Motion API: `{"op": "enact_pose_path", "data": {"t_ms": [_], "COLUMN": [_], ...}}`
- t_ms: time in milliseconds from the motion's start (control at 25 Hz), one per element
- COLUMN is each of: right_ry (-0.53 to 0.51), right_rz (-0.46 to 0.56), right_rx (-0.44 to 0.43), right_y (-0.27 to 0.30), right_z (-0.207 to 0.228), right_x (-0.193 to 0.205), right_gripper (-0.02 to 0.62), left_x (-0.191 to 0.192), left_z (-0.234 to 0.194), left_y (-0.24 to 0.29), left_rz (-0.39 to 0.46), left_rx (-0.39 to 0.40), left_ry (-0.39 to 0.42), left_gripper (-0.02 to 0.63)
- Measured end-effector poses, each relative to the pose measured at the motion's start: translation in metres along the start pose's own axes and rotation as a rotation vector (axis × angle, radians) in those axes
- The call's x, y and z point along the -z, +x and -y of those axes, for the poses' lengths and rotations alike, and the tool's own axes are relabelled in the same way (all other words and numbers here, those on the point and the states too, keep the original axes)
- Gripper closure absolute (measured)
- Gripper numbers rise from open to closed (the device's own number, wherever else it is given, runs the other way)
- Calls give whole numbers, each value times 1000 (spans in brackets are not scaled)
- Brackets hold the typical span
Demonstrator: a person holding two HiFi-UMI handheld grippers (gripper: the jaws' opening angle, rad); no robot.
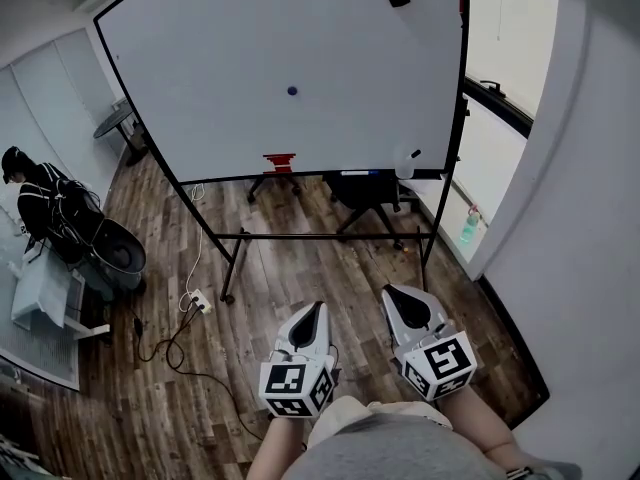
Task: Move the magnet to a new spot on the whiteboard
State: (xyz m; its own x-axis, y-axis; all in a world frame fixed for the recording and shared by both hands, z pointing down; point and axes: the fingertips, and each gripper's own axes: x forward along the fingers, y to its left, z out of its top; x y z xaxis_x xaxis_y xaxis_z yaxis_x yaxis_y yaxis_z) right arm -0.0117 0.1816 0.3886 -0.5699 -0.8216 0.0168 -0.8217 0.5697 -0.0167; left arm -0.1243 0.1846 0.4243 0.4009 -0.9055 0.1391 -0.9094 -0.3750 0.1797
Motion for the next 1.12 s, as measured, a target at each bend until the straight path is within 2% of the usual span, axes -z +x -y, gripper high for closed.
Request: {"op": "enact_pose_path", "data": {"t_ms": [360,640,1120], "right_ry": [12,16,4], "right_rz": [1,-3,-6], "right_rx": [-9,2,13], "right_y": [8,34,120], "right_z": [18,40,79], "right_x": [6,10,8], "right_gripper": [597,597,597], "left_x": [3,-2,-25], "left_z": [0,-7,-59], "left_y": [17,50,131], "left_rz": [-8,-8,12], "left_rx": [-18,-1,11], "left_ry": [8,8,-12], "left_gripper": [601,601,601]}}
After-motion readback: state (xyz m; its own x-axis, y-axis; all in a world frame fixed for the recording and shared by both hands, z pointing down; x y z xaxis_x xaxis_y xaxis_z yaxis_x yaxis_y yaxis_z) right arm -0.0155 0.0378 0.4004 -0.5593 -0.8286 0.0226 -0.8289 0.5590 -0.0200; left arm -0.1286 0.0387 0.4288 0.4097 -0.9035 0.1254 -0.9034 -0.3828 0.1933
